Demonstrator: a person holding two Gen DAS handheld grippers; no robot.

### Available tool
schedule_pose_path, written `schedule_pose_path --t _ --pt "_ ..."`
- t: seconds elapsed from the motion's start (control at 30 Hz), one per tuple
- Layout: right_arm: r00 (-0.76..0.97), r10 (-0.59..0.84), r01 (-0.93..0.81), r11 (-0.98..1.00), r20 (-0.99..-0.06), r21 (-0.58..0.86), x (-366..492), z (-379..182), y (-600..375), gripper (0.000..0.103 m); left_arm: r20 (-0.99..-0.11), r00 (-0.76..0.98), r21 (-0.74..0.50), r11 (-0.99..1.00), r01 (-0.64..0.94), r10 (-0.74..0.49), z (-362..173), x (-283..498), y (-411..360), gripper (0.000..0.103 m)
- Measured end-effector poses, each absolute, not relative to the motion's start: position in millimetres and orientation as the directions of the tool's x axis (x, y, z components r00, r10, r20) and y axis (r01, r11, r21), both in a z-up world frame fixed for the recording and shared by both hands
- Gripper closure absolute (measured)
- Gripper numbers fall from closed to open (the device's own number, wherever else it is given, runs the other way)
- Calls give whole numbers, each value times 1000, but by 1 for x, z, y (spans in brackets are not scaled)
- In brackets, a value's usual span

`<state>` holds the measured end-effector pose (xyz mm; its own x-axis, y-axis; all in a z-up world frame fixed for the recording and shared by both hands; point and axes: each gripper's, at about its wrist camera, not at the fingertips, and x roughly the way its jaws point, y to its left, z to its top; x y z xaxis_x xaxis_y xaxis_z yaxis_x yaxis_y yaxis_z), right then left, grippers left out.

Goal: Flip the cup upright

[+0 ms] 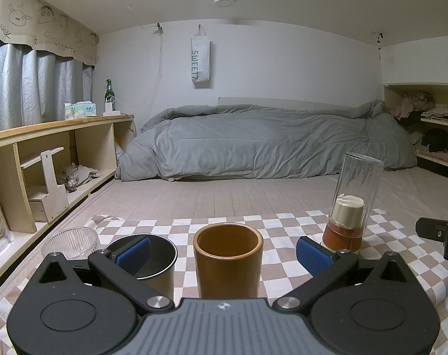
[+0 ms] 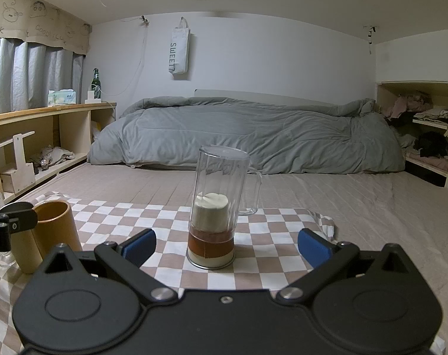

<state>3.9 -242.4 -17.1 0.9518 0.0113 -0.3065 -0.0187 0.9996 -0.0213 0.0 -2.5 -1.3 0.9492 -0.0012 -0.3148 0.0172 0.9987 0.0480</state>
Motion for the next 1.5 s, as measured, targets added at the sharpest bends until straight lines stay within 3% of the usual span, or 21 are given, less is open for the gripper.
schedule_pose_path --t 1.5 --pt "952 13 -23 999 -305 -27 8 -17 -240 0 -328 945 45 999 25 -9 -4 2 -5 0"
